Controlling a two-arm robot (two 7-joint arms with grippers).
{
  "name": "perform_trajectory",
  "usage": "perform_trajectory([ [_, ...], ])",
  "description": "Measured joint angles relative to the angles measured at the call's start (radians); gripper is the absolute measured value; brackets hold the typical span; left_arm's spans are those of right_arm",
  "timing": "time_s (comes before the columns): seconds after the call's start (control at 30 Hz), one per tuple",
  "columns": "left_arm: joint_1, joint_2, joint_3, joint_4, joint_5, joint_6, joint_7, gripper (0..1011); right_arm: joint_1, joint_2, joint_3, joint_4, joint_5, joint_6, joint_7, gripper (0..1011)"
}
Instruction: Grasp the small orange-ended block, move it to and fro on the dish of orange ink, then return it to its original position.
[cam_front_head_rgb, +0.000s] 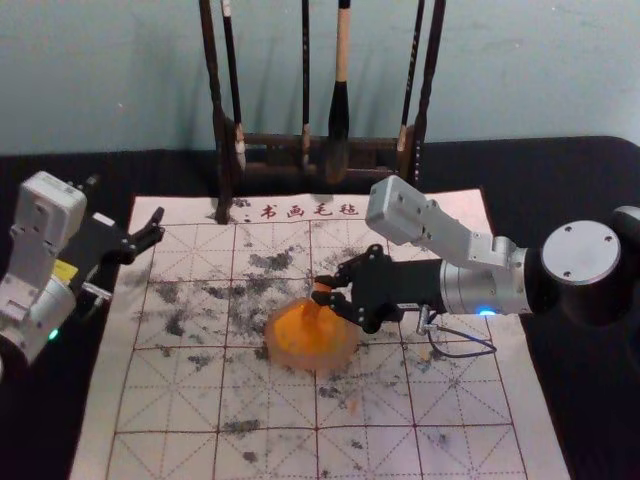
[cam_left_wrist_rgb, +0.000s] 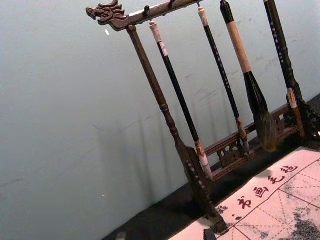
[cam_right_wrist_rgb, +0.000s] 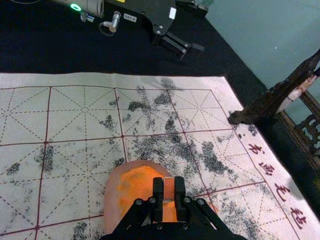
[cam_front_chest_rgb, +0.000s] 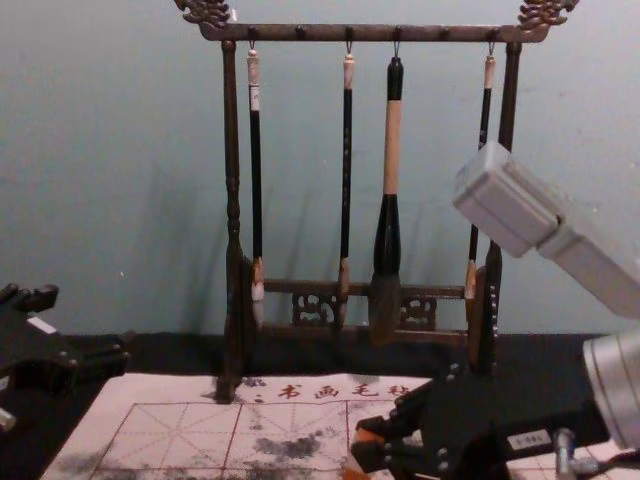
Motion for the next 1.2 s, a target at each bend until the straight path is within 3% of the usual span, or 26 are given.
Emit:
perform_trajectory([
  [0.67,0.000,0.000,0.000,0.000,0.000,0.000,0.000,1001,-0.012,0.020,0.033,-0.038,0.021,0.006,-0.005,136],
  [1.2,0.000,0.000,0.000,0.000,0.000,0.000,0.000,1001,-0.062,0.102,0.137,-0.175,0.137,0.053,-0.038,136],
])
